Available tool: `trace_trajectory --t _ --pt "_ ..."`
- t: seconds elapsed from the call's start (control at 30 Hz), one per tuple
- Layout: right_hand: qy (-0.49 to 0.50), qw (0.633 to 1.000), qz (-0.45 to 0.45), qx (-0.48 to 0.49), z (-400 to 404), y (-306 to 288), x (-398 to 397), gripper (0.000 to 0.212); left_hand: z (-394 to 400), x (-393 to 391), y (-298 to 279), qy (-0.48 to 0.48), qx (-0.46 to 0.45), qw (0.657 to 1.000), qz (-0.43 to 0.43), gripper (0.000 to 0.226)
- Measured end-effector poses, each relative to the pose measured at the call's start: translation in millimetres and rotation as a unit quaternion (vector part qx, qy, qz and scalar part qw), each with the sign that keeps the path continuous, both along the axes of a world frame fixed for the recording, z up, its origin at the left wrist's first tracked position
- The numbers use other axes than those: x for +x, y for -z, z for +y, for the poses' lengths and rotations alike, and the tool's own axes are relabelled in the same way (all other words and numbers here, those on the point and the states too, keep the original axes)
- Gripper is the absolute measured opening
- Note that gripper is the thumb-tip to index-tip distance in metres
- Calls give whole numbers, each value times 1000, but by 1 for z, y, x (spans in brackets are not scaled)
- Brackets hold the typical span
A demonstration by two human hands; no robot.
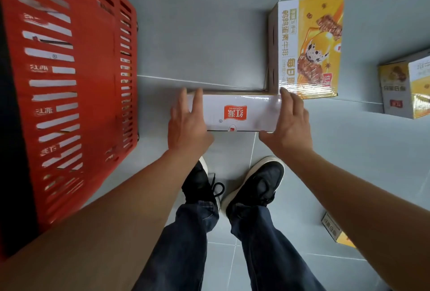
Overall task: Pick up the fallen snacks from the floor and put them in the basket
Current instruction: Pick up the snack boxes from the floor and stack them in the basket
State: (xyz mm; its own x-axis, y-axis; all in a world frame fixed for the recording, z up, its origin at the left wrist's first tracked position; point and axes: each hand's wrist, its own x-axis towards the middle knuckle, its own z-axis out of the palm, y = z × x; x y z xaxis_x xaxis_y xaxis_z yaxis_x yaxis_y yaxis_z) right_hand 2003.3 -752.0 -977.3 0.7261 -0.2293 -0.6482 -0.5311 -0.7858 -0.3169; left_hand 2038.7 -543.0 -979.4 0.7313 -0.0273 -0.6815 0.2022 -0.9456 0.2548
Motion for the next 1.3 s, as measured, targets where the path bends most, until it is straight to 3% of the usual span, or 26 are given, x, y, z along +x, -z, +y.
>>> trace_trajectory --t 0.1,0.2,0.43,0.57,0.83,1.17,1.3 --pt "-205 976 11 -77 3 5 5 117 1 -3 9 105 44 993 -14 118" --pt "-303 946 -7 -117 5 19 13 120 -1 -1 20 184 56 979 -62 124" --pt "-333 931 -48 -144 7 43 15 108 0 3 45 222 59 961 -150 102" --pt "-327 934 -56 -132 3 19 10 98 -3 4 19 222 56 966 -119 102" --pt "-301 940 -80 -141 -13 -138 8 93 -14 19 -132 226 -8 969 -96 99" --pt "-264 945 -104 -162 8 -416 -4 101 14 27 -397 280 -44 943 -172 96" --pt "-276 942 -111 -158 23 -492 -14 102 36 16 -469 288 -45 939 -185 99"
